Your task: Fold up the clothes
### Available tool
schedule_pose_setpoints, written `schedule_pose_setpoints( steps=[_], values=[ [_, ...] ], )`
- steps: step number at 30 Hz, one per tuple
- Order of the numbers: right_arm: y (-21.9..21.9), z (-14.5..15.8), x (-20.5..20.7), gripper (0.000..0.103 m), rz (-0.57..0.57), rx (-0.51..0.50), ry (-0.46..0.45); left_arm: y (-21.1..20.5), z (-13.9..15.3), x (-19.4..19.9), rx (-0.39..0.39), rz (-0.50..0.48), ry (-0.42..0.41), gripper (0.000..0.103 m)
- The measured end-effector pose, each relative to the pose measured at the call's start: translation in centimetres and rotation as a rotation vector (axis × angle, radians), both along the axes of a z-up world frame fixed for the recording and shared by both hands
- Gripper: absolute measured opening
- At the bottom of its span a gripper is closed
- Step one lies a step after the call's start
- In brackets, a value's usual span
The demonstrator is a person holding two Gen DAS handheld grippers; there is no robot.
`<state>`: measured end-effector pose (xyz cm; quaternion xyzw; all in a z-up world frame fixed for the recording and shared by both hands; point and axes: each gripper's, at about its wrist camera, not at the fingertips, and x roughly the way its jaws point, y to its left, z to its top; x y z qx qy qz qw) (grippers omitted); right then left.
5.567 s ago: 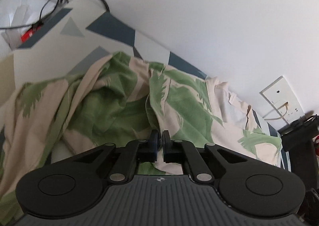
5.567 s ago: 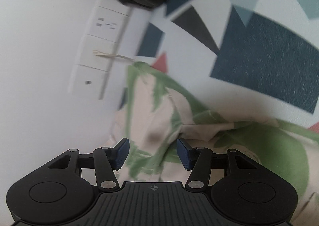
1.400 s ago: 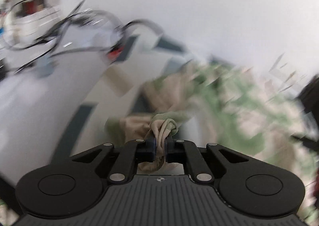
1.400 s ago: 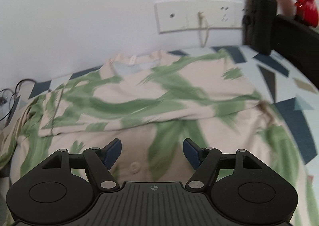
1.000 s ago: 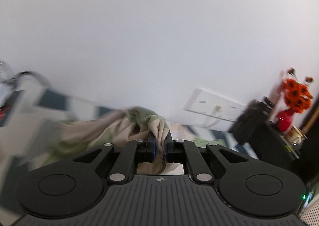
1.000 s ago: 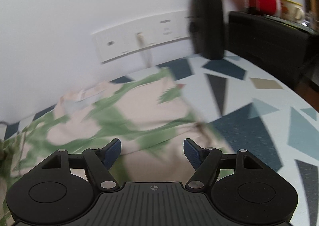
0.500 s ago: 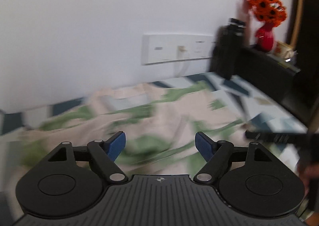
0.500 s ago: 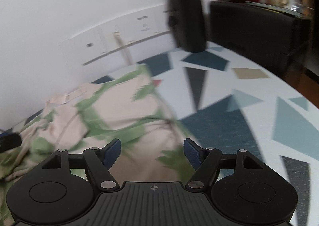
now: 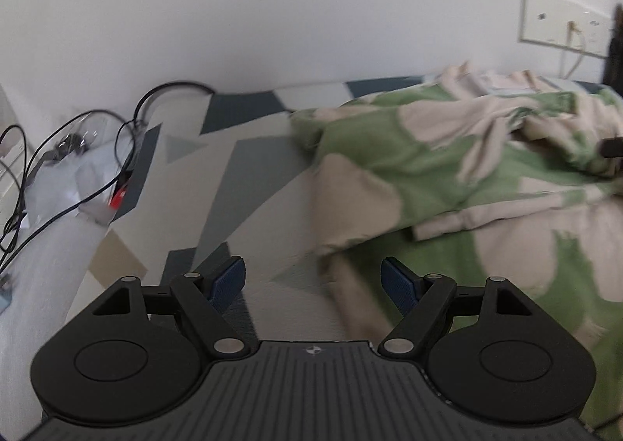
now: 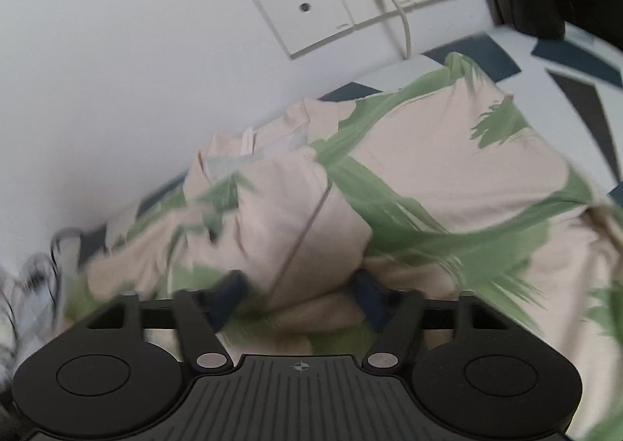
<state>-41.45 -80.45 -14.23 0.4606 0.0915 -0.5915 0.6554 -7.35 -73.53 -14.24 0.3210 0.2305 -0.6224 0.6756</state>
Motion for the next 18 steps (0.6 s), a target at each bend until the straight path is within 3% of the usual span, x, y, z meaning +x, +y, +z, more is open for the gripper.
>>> schedule_pose_setpoints(
  steps=[1,3,8,9,10,12,18],
  values=[
    [-0.6,0.1,-0.2,0.007,-0.012,0.004,-0.031,-0.2,-0.1,0.2,0.002,0.011,0.000,0.077],
    [-0.9,1.6,-1.4,0.005,-0.068,-0.008,-0.053,-0.4,0.1,0.7,-0.010,0.032,0.009,0.077],
    [-1.1,7.1,-5.3,0.005,-0.189,-0.214,0.047,-0.4,0.1,1.7,-0.012,0.036,0.013,0.077],
    [-1.3,7.8,-6.0,0.011,-0.211,-0.246,0.069,-0.4,0.1,1.7,-0.013,0.033,0.010,0.077],
    [-1.7,8.2,-6.7,0.027,-0.240,-0.251,0.082,-0.4,0.1,1.6,-0.013,0.032,0.006,0.077],
    [-2.0,8.4,-8.4,0.049,-0.292,-0.235,0.069,-0.5,0.0,1.5,-0.012,0.039,-0.004,0.077],
    [-0.3,5.3,-10.8,0.050,-0.282,-0.103,0.007,-0.6,-0.1,1.3,-0.013,0.054,0.000,0.077]
  ],
)
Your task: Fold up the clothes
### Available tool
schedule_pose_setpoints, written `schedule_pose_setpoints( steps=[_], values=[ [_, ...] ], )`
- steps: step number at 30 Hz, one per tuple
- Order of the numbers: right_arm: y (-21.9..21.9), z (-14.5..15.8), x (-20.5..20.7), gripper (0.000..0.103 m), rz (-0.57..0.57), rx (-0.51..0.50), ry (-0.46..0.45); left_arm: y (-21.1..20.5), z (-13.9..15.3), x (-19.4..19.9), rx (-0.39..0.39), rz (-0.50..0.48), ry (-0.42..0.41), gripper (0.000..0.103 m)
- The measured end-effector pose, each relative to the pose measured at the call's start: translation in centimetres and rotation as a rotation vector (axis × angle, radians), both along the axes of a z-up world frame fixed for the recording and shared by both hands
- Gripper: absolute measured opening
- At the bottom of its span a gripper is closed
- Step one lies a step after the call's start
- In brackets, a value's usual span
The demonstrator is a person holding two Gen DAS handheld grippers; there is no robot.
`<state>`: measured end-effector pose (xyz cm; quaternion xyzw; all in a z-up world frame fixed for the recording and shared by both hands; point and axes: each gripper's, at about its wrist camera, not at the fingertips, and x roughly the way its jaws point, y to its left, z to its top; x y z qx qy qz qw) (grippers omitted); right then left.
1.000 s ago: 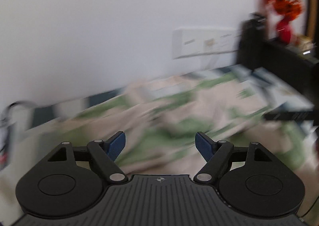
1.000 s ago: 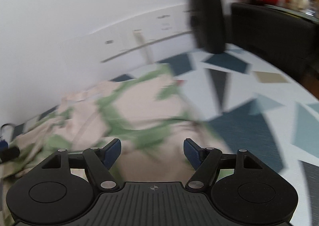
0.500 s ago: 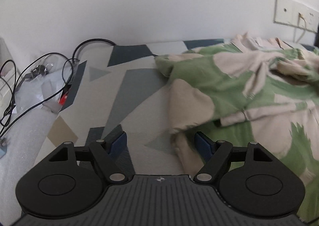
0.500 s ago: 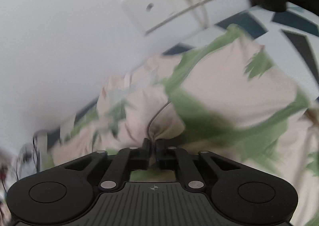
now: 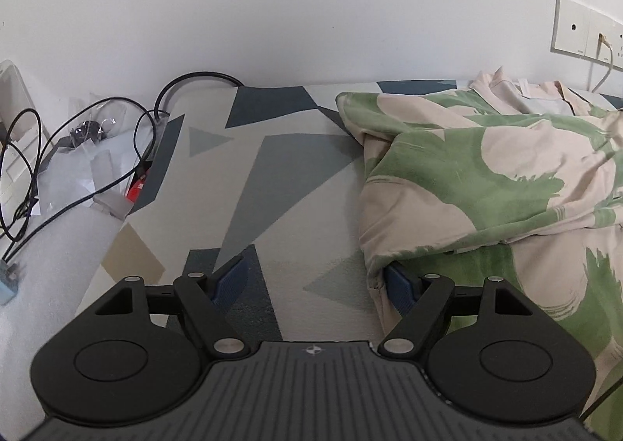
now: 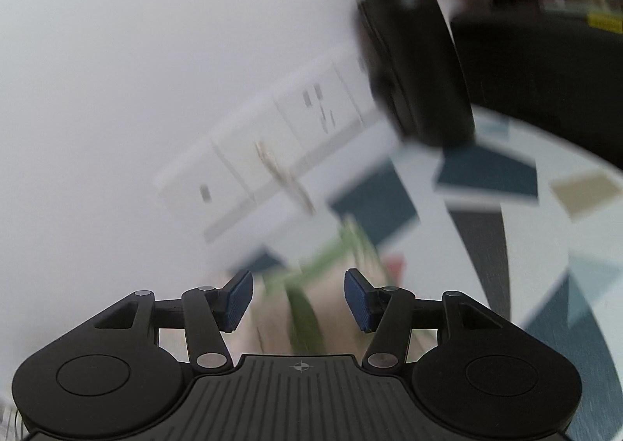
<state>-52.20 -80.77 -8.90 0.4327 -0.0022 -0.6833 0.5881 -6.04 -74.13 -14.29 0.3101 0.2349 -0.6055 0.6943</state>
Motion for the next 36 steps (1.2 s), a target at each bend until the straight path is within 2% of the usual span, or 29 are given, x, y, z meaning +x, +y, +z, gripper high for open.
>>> schedule_pose_setpoints(
  steps=[3,6,10,12,17,20,21,22,25,29,30,33,36],
  values=[
    [1.8,-2.6,0.5,0.049,0.053,0.072,-0.058,-0.1,0.1,-0.1,-0.005,0.001,-0.004,0.077],
    [3.1,-5.0,1.0,0.048,0.089,0.108,-0.204,-0.3,0.1,-0.1,-0.003,0.014,0.002,0.077],
    [3.9,-7.4,1.1,0.048,0.060,0.111,-0.457,-0.3,0.1,0.0,-0.001,0.029,0.011,0.077],
    [3.5,-8.1,1.4,0.048,0.045,0.118,-0.504,-0.2,0.1,0.0,-0.002,0.030,0.007,0.077],
    [2.2,-9.5,1.6,0.050,-0.035,0.158,-0.504,0.0,-0.2,0.0,-0.003,0.034,-0.007,0.077],
    [1.8,-9.3,1.0,0.049,-0.093,0.135,-0.528,0.0,-0.4,0.2,-0.002,0.044,0.004,0.077],
    [1.7,-9.2,0.8,0.035,-0.109,0.128,-0.530,0.0,-0.4,0.2,-0.002,0.045,0.005,0.077],
    [1.5,-9.0,0.6,0.015,-0.122,0.120,-0.531,0.0,-0.4,0.2,-0.002,0.043,0.001,0.078],
    [1.7,-6.1,0.5,0.012,-0.077,0.038,-0.490,0.0,-0.4,-0.1,-0.004,0.026,-0.021,0.078],
    [3.7,1.0,0.7,0.011,0.014,-0.173,-0.391,0.1,-0.2,-0.7,-0.014,-0.002,-0.034,0.081],
    [4.1,2.1,0.6,0.011,0.018,-0.193,-0.382,0.0,-0.2,-0.9,-0.017,-0.007,-0.029,0.081],
    [4.1,3.0,-0.2,0.011,-0.020,-0.124,-0.350,-0.3,-0.4,-1.6,-0.018,-0.019,-0.031,0.081],
    [3.2,0.8,-0.7,0.011,-0.082,0.073,-0.342,-0.8,-0.4,-1.5,-0.013,-0.002,-0.013,0.081]
  ],
)
